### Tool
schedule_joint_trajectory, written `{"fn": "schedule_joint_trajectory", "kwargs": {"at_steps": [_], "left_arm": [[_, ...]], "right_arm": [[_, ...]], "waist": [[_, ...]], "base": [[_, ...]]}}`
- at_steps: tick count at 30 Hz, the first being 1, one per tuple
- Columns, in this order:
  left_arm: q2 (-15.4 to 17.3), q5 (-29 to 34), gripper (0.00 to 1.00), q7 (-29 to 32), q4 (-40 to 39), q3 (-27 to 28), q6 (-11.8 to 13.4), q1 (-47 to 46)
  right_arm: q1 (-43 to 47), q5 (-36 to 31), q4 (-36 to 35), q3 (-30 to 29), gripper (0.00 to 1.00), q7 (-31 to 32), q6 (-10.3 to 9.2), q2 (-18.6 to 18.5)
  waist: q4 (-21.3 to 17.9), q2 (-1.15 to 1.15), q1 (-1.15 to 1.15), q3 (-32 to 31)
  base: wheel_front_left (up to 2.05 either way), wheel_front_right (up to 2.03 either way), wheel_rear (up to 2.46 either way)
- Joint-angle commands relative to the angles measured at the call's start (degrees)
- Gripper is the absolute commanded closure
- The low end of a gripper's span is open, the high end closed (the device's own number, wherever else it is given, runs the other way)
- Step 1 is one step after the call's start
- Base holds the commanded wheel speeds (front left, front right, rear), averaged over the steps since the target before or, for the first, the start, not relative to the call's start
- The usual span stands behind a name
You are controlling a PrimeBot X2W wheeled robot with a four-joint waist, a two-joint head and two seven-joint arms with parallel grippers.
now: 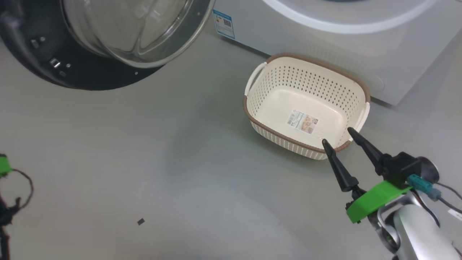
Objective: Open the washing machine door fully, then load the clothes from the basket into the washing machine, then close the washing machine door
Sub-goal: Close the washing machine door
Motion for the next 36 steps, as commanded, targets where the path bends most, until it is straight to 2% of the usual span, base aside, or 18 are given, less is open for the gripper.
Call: {"fn": "schedule_joint_trajectory", "kwargs": {"at_steps": [1,7,11,13,16,19,26,36], "left_arm": [[4.0,-1.5,1.00,0.6,-0.5,3.1,0.0,-3.2],[11.4,-14.7,1.00,4.4,10.7,7.8,0.0,-13.6],[16.5,-20.3,1.00,7.0,20.0,10.3,0.0,-20.4],[17.4,-24.7,1.00,9.0,24.1,12.1,0.0,-24.3],[17.1,-35.9,1.00,14.5,29.7,17.4,0.0,-30.7],[19.1,-42.6,1.00,20.2,35.8,21.5,0.4,-34.6],[24.7,-46.5,1.00,25.0,45.4,24.7,3.2,-38.3],[26.7,-48.3,1.00,29.1,52.1,25.6,3.2,-39.9]], "right_arm": [[-2.4,-0.4,-2.1,1.1,0.00,-0.6,0.00,-0.8],[-4.6,-0.7,-3.0,0.9,0.00,-0.6,0.00,-2.5],[-6.0,-0.7,-3.3,1.3,0.00,-0.6,0.00,-2.9],[-6.6,-0.6,-3.4,1.1,0.00,-0.6,0.00,-2.9],[-6.9,-0.6,-3.4,1.1,0.00,-0.6,0.00,-3.0],[-7.3,-0.5,-3.4,1.5,0.00,-0.6,0.00,-2.7],[-7.7,-0.3,-3.6,1.7,0.00,-0.6,0.00,-1.8],[-7.4,-0.3,-3.6,1.4,0.00,-0.6,0.00,-1.4]], "waist": [[-2.1,0.00,-0.01,2.4],[-5.6,0.00,-0.01,6.8],[-8.3,0.00,-0.01,8.4],[-9.4,0.00,-0.01,8.8],[-10.7,0.00,-0.01,9.1],[-12.1,0.00,-0.01,9.2],[-15.0,0.00,-0.01,9.2],[-16.5,0.00,-0.01,8.5]], "base": [[0.00,0.00,0.00],[0.00,0.00,0.00],[0.00,0.00,0.00],[0.00,0.00,0.00],[0.00,0.00,0.00],[0.00,0.00,0.00],[0.00,0.00,0.00],[0.00,0.00,0.00]]}}
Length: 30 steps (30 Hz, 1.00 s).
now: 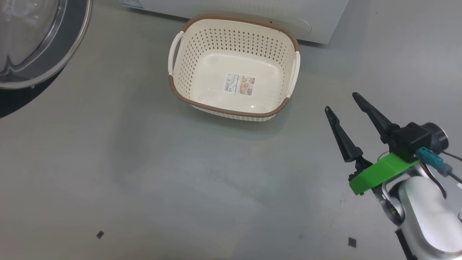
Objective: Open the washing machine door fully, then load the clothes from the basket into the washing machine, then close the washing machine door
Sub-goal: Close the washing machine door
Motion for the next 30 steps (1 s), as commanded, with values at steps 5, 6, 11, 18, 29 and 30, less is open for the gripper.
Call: {"fn": "schedule_joint_trajectory", "kwargs": {"at_steps": [5,6,11,18,29,30], "left_arm": [[3.9,-2.5,1.00,5.7,0.4,0.8,-0.2,-2.2],[3.9,-2.5,1.00,6.5,0.6,0.6,-0.2,-2.4],[3.5,-1.8,1.00,9.2,1.6,-1.0,-0.4,-2.8],[3.0,-1.4,1.00,12.9,2.1,-2.4,-1.0,-3.1],[2.3,-1.5,1.00,19.0,2.6,-3.9,-1.6,-3.2],[2.2,-1.5,1.00,19.8,2.7,-4.1,-1.7,-3.1]], "right_arm": [[-0.3,0.0,-1.9,0.9,0.00,-0.6,0.00,0.2],[-0.2,0.0,-1.9,0.9,0.00,-0.6,0.00,0.2],[0.1,-0.1,-1.7,0.9,0.00,-0.6,0.00,0.3],[0.7,-0.4,-1.6,1.1,0.00,-0.6,0.00,0.5],[1.2,-0.4,-1.2,1.6,0.00,-0.6,0.00,0.9],[1.2,-0.4,-1.2,1.6,0.00,-0.6,0.00,1.0]], "waist": [[-0.2,0.00,0.00,-0.4],[-0.2,0.00,0.00,-0.4],[-0.3,0.00,0.00,-1.2],[-0.2,0.00,0.00,-2.1],[-0.1,0.00,0.00,-2.9],[-0.1,0.00,0.00,-3.0]], "base": [[0.00,0.00,0.00],[0.00,0.00,0.00],[0.00,0.00,0.00],[0.00,0.00,0.00],[0.00,0.00,0.00],[0.00,0.00,0.00]]}}
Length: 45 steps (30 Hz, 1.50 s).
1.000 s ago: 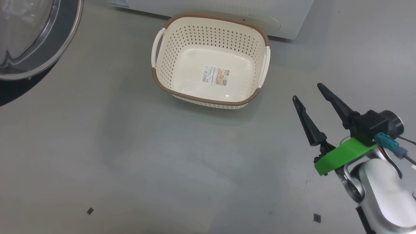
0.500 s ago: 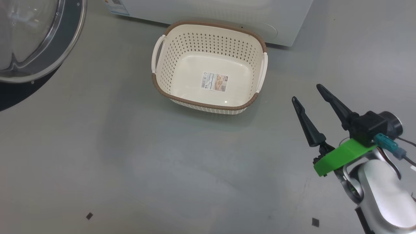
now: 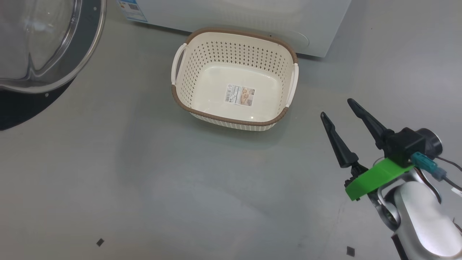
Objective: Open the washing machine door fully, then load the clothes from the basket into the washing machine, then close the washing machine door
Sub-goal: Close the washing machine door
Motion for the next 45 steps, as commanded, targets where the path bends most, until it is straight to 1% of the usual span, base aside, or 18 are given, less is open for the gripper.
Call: {"fn": "schedule_joint_trajectory", "kwargs": {"at_steps": [1,6,8,12,17,27,32,34,45], "left_arm": [[3.0,0.3,1.00,1.8,-1.5,-0.8,-0.4,-0.1],[3.1,0.7,1.00,5.0,-1.6,-1.8,-0.7,0.9],[3.1,1.7,1.00,6.3,-1.5,-3.0,-0.7,1.6],[2.4,1.7,1.00,9.4,-2.1,-3.9,-1.0,2.1],[1.5,2.4,1.00,11.8,-3.5,-5.3,-1.3,2.5],[-2.3,3.5,1.00,18.4,-10.6,-9.5,-1.8,5.3],[-5.2,2.3,1.00,21.7,-15.7,-10.2,-1.9,6.9],[-6.3,2.4,1.00,22.3,-17.9,-10.7,-1.6,8.1],[-12.3,0.3,1.00,25.3,-31.1,-10.1,2.5,16.0]], "right_arm": [[0.5,-0.3,-1.4,1.2,0.00,-0.6,0.00,0.2],[0.7,-0.3,-1.2,1.3,0.00,-0.6,0.00,0.4],[0.7,-0.3,-1.0,1.3,0.00,-0.6,0.00,0.6],[0.6,-0.2,-0.9,1.4,0.00,-0.6,0.00,0.9],[0.4,-0.1,-0.8,1.3,0.00,-0.6,0.00,1.0],[0.4,0.4,-0.5,0.5,0.00,-0.6,0.00,2.1],[1.0,0.4,-0.1,0.0,0.00,-0.6,0.00,2.8],[1.1,0.5,0.1,0.0,0.00,-0.6,0.00,3.1],[1.7,1.0,0.2,-0.6,0.00,-0.6,0.00,4.1]], "waist": [[0.0,0.00,0.00,-0.2],[-0.2,0.00,0.00,-0.9],[-0.2,0.00,0.00,-1.2],[-0.2,0.00,0.00,-1.5],[-0.1,0.00,0.00,-1.6],[0.2,0.00,0.00,-3.4],[0.6,0.00,0.00,-4.3],[0.7,0.00,0.00,-4.7],[0.5,0.00,0.00,-6.4]], "base": [[0.00,0.00,0.00],[0.00,0.00,0.00],[0.00,0.00,0.00],[0.00,0.00,0.00],[0.00,0.00,0.00],[0.00,0.00,0.00],[0.00,0.00,0.00],[0.00,0.00,0.00],[0.00,0.00,0.00]]}}
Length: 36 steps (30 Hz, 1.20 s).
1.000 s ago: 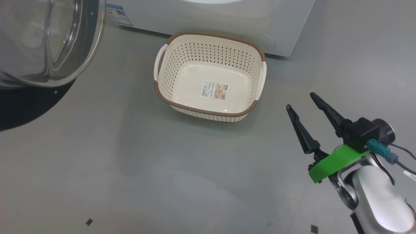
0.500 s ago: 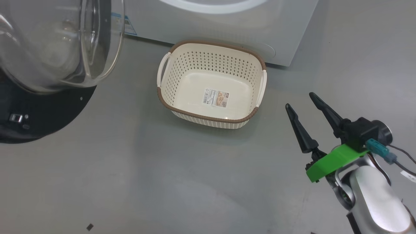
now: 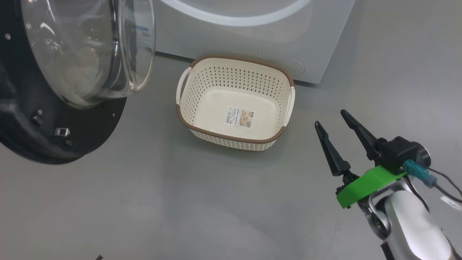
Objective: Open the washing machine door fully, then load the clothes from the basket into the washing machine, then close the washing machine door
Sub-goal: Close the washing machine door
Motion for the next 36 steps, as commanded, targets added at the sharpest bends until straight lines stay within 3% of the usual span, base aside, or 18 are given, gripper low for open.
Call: {"fn": "schedule_joint_trajectory", "kwargs": {"at_steps": [1,11,19,36], "left_arm": [[2.3,-0.9,1.00,0.9,-3.7,1.4,0.5,0.8],[-4.2,-2.9,1.00,1.1,-15.3,2.3,4.2,7.5],[-9.7,-3.7,1.00,0.2,-20.8,1.8,5.3,11.0],[-17.9,-4.9,1.00,-4.6,-23.0,-0.3,3.3,15.6]], "right_arm": [[-0.2,0.5,-1.6,0.7,0.00,-0.6,0.00,0.4],[0.6,0.8,-1.4,0.1,0.00,-0.6,0.00,0.9],[1.0,0.8,-1.2,0.1,0.00,-0.6,0.00,1.3],[2.4,1.8,-1.1,-0.6,0.00,-0.6,0.00,2.1]], "waist": [[-0.2,0.00,0.00,-0.3],[-0.9,0.00,0.00,-1.9],[-1.7,0.00,0.00,-3.2],[-5.4,0.00,0.00,-5.3]], "base": [[0.00,0.00,0.00],[0.00,0.00,0.00],[0.00,0.00,0.00],[0.00,0.00,0.00]]}}
